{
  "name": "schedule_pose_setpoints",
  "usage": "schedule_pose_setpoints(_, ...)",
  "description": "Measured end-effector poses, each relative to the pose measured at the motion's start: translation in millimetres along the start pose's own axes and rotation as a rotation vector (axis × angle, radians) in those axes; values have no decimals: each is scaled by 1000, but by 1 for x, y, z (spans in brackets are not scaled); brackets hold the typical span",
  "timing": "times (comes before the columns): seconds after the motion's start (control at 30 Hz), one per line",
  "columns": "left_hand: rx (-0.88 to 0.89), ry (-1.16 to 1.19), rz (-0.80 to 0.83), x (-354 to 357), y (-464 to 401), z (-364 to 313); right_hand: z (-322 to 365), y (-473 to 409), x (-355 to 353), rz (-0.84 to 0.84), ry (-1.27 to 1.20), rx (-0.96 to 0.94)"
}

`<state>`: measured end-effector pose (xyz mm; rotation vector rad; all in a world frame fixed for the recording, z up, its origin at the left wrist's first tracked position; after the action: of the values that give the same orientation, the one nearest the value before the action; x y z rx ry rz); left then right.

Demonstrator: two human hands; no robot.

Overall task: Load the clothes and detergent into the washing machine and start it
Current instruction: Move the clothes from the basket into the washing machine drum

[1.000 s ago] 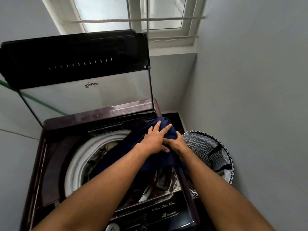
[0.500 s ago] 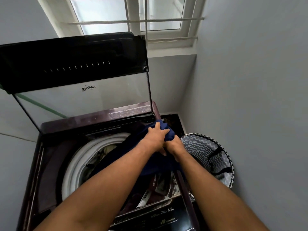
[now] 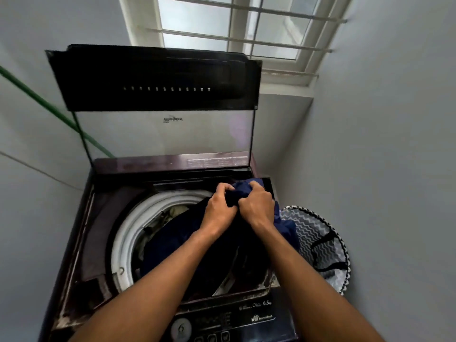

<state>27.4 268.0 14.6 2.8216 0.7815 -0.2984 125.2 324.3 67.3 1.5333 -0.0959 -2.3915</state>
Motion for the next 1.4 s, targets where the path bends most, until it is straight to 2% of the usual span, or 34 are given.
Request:
schedule_pose_setpoints(0.2, -35, 99, -246, -81, 24, 3, 77, 32, 30, 119, -167, -176)
schedule_pose_setpoints(0.37, -110, 53, -326, -138, 49, 26, 110, 57, 74, 264, -178, -272)
schedule_pose_setpoints(0.5, -191, -15, -364, -158, 62, 59, 114, 70, 115, 367, -174, -272)
schedule_pose_setpoints(0.6, -299, -140, -271, -159, 65, 85, 100, 74, 143, 441, -155, -217)
schedule_pose_setpoints(0.7, -380, -359, -103, -153, 66, 99, 81, 72, 156, 543, -102, -124)
schedule_pose_setpoints(0.77, -321, -496, -58, -146, 66, 98, 69, 67, 157, 584, -49, -94)
schedule_pose_setpoints(0.83, -221, -510, -36, -135, 62, 90, 58, 59, 153, 561, 4, -82)
schedule_pose_setpoints(0.93, -113, -442, 26, -113, 52, 72, 44, 44, 132, 382, 109, -60)
schedule_pose_setpoints(1.1, 133, -357, 104, -64, 33, 34, 17, 17, 68, -118, 357, -133)
schedule_pose_setpoints(1.17, 178, -301, 182, -38, 29, 18, -5, 5, 49, -200, 405, -82)
schedule_pose_setpoints(1.27, 221, -302, 299, 2, 26, 7, -51, -15, 34, -103, 292, 115)
schedule_pose_setpoints(1.4, 196, -404, 387, 49, 23, 6, -120, -33, 37, 161, -24, 311)
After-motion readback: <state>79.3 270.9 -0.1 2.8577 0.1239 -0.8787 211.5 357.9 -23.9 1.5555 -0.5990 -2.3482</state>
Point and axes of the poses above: each hand's wrist, its own y-axis away from the middle knuckle, its own x-axis out of the palm, z = x × y, the point moved 3 cm from there along -y, towards the middle knuckle, and after that the axes turned 11 degrees about y, right-handed, at the moved point
